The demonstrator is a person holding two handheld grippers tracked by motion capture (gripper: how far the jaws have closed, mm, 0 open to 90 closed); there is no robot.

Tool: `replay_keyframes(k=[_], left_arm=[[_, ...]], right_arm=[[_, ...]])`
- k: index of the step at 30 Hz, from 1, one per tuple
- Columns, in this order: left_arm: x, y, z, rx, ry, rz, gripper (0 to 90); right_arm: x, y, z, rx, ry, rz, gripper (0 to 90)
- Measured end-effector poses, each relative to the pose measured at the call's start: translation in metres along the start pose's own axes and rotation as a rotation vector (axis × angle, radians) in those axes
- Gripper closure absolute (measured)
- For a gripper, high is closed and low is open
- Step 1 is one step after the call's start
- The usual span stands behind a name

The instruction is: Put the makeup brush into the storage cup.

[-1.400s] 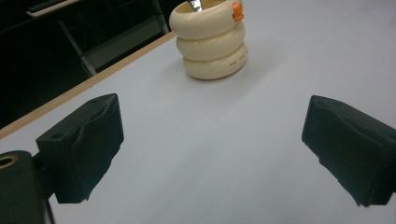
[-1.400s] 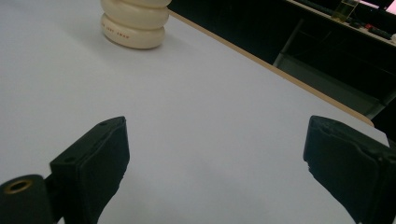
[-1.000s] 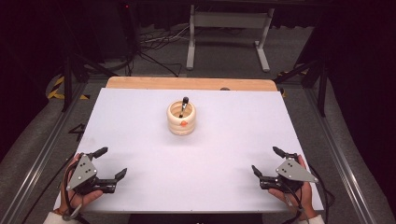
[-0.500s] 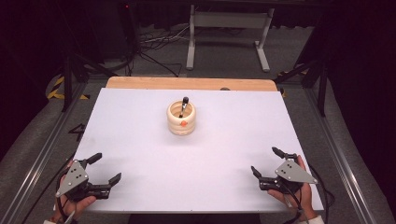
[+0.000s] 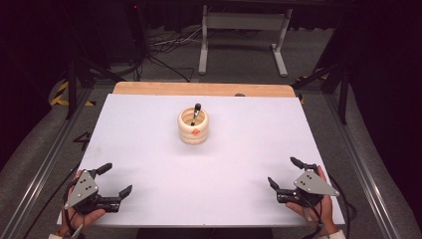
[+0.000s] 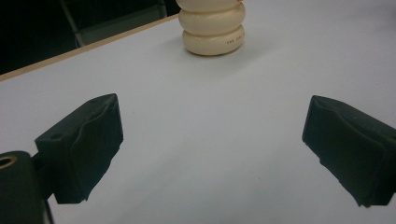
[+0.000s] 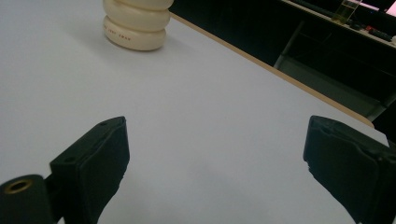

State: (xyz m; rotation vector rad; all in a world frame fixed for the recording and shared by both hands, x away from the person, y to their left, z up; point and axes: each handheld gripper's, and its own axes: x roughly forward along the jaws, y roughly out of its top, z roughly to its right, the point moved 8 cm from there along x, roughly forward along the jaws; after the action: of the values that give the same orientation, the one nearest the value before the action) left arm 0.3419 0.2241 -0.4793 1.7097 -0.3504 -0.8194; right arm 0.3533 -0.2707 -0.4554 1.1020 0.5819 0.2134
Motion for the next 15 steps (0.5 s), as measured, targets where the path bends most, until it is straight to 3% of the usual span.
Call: replay_keyframes(k=[15], left_arm=[[0.0024,0.0005,-0.0001,0.002,-0.001,-0.007,6.6]], right_arm=[[0.0025,-0.0026,-0.0009,0.002,0.008,-0.009,7.8]])
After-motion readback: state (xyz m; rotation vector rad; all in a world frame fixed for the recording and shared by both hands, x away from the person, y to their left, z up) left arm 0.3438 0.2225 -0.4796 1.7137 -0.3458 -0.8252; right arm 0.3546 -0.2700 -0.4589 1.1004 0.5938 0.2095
